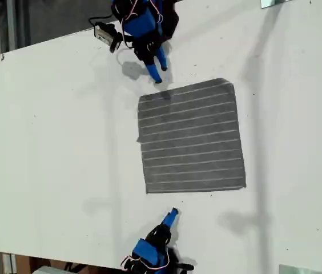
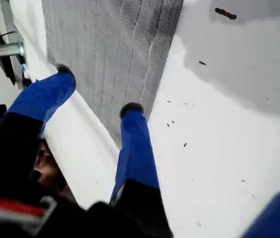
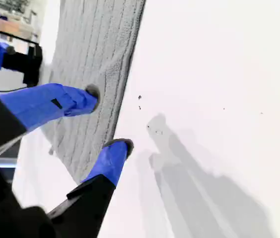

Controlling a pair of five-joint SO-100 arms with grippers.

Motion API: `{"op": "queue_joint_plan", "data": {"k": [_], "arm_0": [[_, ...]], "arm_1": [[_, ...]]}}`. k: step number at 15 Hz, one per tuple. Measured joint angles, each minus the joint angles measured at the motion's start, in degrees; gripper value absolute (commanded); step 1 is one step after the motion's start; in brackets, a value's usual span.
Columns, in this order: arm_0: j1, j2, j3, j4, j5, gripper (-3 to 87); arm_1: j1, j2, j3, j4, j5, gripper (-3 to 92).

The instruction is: Grasp corners of a square towel and fold twice.

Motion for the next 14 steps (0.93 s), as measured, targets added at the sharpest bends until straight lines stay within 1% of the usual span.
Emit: {"op": "queue_joint_plan", "data": {"k": [1, 2, 3, 4, 5, 6, 7, 8, 9, 10, 11, 12, 13, 14], "arm_0": [[-0.18, 0.00, 0.09, 0.00, -0.44, 14.0], [-4.04, 0.00, 0.09, 0.00, -6.50, 14.0], [-6.94, 0.00, 0.09, 0.09, -14.59, 14.0], [-8.70, 0.00, 0.09, 0.09, -20.30, 14.0], [-11.78, 0.00, 0.09, 0.09, -22.24, 13.7], [-16.00, 0.00, 0.09, 0.09, -21.88, 13.7], [-19.86, 0.00, 0.09, 0.09, -19.78, 6.3], [-22.32, 0.00, 0.09, 0.35, -19.78, -0.1], [-24.08, 0.00, 0.09, 0.62, -20.92, -0.1], [-24.96, 0.00, -0.18, 0.88, -21.97, -0.1], [-25.40, 0.00, -0.26, 0.97, -22.76, 0.3], [-25.49, 0.00, -0.26, 0.97, -22.76, 3.7], [-25.66, 0.00, -0.26, 0.88, -22.32, -0.1], [-26.63, 0.00, -0.26, -0.09, -20.74, -0.1]], "arm_1": [[0.18, 0.00, 0.00, 0.70, -0.79, 26.2], [7.47, 0.00, 0.00, 1.41, -4.48, 26.5], [19.69, 0.00, 0.00, 1.67, -6.24, 23.7], [26.02, 0.00, 0.00, 1.93, -8.53, 22.1], [23.99, 0.00, 0.00, 2.02, -9.67, 22.1], [15.38, 0.00, 0.00, 2.11, -10.55, 21.1], [10.90, 0.00, 0.00, 1.93, -11.25, 19.2], [11.25, 0.00, 0.00, 1.93, -10.99, 18.0], [11.43, 0.00, 0.00, 2.29, -11.07, 18.8], [11.60, 0.00, 0.00, 2.55, -11.07, 24.6], [12.30, 0.00, 0.00, 2.55, -11.07, 20.4], [12.57, 0.00, 0.00, 2.55, -11.51, 18.1], [14.24, 0.00, 0.00, 2.64, -11.87, 19.8], [13.80, 0.00, 0.00, 2.72, -12.66, 21.6]]}}
